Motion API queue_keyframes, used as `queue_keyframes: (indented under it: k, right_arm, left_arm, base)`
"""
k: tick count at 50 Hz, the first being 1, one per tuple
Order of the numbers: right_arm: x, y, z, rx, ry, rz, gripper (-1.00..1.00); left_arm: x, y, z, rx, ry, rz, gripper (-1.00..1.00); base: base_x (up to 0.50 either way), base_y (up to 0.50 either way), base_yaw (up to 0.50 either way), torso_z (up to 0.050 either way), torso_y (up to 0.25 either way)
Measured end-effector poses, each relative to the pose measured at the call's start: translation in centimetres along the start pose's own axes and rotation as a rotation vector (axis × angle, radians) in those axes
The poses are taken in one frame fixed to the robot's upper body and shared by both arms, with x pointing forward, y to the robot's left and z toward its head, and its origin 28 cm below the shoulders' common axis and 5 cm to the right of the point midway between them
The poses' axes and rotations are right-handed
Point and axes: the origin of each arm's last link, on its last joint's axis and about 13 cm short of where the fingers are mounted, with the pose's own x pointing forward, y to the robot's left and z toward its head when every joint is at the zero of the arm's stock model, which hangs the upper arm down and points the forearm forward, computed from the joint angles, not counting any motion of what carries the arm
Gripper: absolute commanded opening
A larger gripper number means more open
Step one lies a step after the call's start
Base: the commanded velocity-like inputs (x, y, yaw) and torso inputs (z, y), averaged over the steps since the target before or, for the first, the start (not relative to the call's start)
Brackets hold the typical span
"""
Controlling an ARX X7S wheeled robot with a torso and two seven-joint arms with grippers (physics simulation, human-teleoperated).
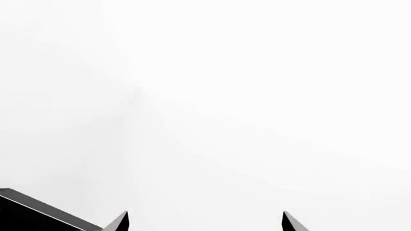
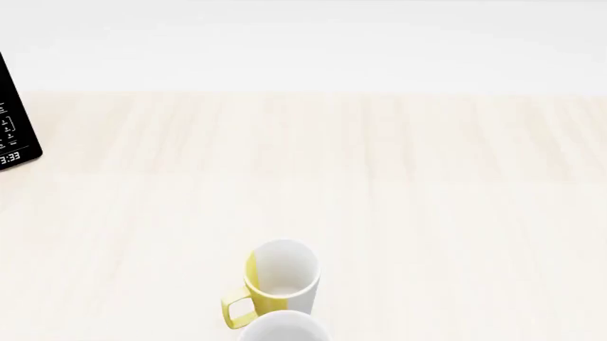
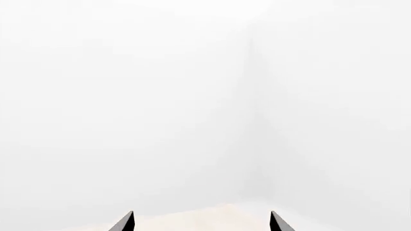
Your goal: Put the yellow and white mug to the front of the white mug.
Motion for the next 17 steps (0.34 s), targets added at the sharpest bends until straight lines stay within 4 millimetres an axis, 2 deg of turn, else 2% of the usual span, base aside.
queue_keyframes:
  k: [17]
  right_arm:
    - [-0.4,0.1,0.5,-0.015,-0.097,-0.035,1.00]
  left_arm:
    - [-1.5,-0.2,1.5,0.103,-0.140,0.187,1.00]
  base:
    - [0.00,0.00,0.00,0.000,0.000]
